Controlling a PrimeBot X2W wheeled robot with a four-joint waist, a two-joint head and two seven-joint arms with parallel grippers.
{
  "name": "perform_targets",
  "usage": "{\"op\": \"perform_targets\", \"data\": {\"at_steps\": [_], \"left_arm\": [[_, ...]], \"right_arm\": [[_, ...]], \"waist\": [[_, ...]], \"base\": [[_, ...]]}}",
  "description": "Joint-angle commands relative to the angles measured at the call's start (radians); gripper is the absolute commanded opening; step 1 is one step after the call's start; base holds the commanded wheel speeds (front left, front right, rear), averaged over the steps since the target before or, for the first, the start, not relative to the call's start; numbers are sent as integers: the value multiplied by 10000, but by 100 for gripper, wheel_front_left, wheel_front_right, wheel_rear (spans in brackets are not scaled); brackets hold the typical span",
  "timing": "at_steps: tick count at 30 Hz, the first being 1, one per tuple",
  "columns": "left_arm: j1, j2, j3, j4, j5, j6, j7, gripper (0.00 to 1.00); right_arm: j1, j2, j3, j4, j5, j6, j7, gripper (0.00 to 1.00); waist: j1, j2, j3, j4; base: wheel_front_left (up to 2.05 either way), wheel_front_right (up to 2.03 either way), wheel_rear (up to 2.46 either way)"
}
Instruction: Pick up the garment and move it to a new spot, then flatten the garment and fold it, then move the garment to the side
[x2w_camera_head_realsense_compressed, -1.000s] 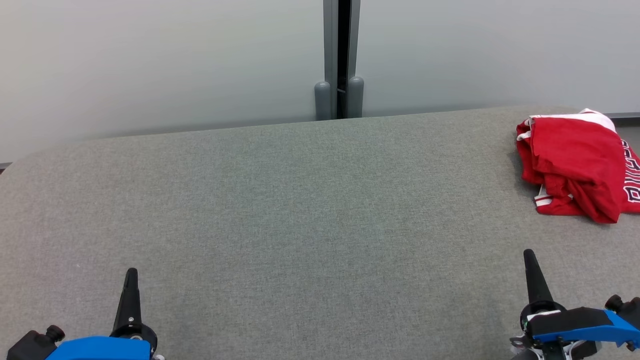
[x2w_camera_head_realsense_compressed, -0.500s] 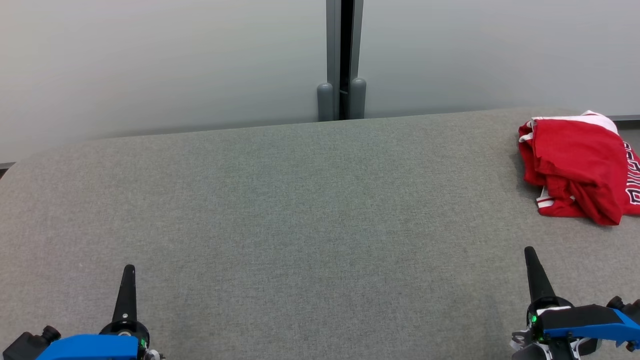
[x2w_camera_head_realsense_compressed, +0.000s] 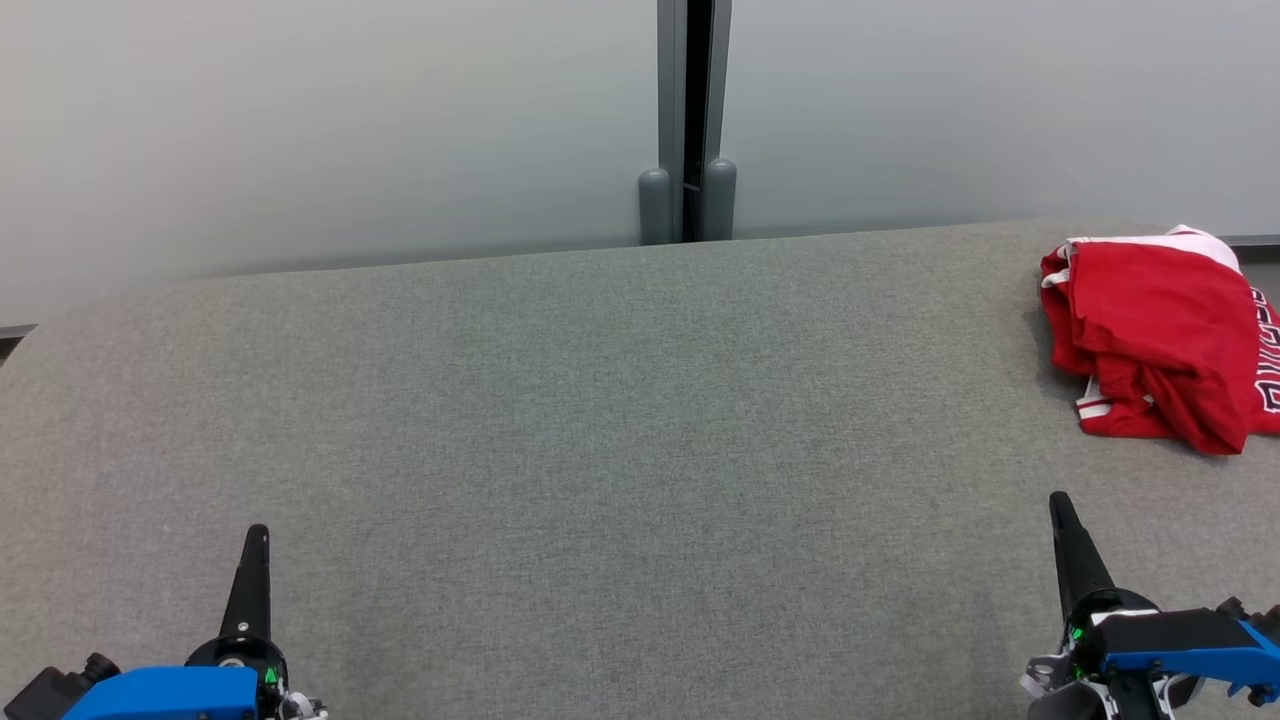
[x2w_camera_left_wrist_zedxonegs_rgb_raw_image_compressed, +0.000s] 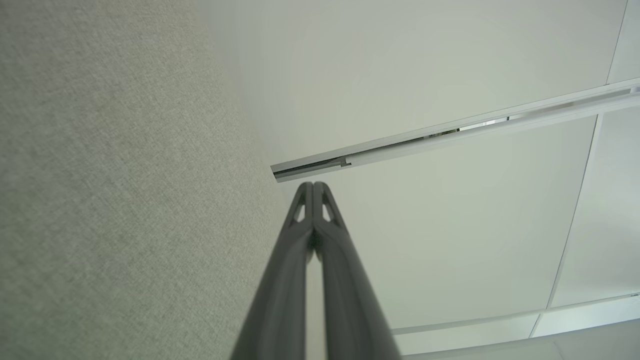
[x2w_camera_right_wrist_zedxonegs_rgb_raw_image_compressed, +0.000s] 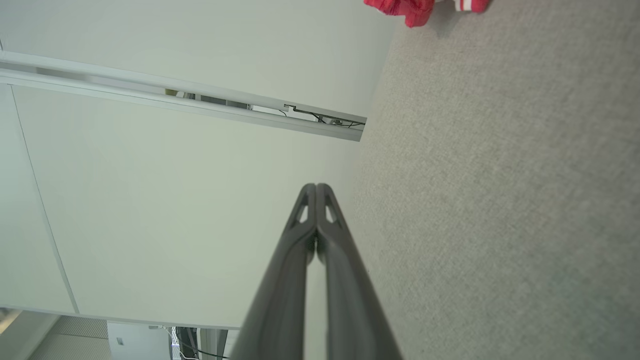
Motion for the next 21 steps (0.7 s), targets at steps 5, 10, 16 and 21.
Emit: {"op": "perform_targets", "data": {"at_steps": [5,10,16,21], "left_arm": [[-219,76,92,-20,-476,-90,118,0],[-235,79,120,-12,-873,-110,229,0],[-245,83,151,0,-1314,-110,343,0],[-269,85,175,11,-1671,-125,438,0]], "right_arm": [[-227,36,-56,-17,526,-2,148,0],[-215,39,-84,-7,949,-2,247,0],[-253,42,-115,7,1420,-2,376,0],[-281,46,-144,20,1799,-3,474,0]], "waist": [[0,0,-12,18],[0,0,-25,37],[0,0,-40,59],[0,0,-53,78]], "base": [[0,0,0],[0,0,0],[0,0,0],[0,0,0]]}}
